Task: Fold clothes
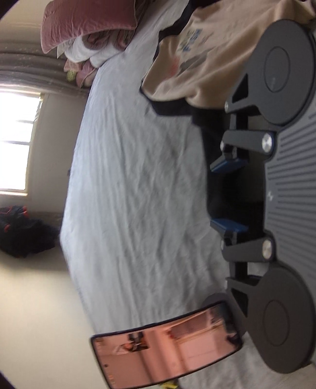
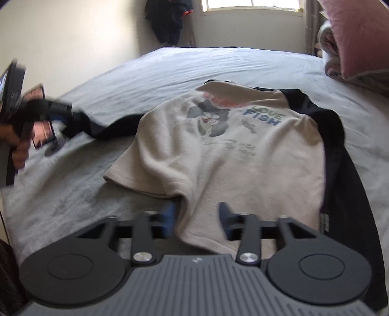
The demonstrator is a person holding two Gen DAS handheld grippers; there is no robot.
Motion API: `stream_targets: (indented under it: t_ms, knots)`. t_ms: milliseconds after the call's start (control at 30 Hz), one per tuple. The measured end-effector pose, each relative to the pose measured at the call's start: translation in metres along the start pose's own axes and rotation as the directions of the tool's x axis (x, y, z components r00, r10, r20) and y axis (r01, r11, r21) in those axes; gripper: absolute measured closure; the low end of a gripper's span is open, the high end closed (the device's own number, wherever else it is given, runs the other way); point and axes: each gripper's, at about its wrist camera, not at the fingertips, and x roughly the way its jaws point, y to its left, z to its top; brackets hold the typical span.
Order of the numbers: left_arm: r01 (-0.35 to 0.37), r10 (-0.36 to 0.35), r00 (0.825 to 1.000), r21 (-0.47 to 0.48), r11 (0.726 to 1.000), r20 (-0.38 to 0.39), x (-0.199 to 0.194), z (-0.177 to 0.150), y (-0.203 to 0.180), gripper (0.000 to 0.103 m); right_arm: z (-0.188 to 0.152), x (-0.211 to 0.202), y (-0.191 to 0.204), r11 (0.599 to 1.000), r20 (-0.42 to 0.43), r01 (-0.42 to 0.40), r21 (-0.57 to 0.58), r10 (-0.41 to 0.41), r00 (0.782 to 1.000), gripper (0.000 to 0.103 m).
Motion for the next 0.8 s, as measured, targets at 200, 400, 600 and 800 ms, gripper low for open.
stream_targets:
  t_ms: [200,400,600,800]
  knots:
    - [0.216,-0.235,0.958,-0.124,0.969,-0.168,0.015,-0.023,-0.004,0.051,-0.006,-0.031,-0.054,0.968,0.003,-0.009,0.249,0.009,1.0,0.054]
    - [0.261,-0.294,0.914,-0.15,0.954,-0.279,0.043,-0.041,-0.026,0.047,-0.022,-0.044,-0.1,0.895,-0.033,0.01,0.446,0.005,0.999,0.054]
    - [0.311,-0.344,0.9,-0.158,0.937,-0.269,0.048,-0.041,-0.042,0.046,-0.038,-0.033,-0.123,0.838,-0.076,0.0,0.546,0.05,0.996,0.055]
    - [0.33,-0.348,0.897,-0.109,0.938,-0.273,0.047,-0.048,-0.06,0.049,-0.044,-0.022,-0.125,0.836,-0.049,-0.025,0.548,0.062,0.997,0.063]
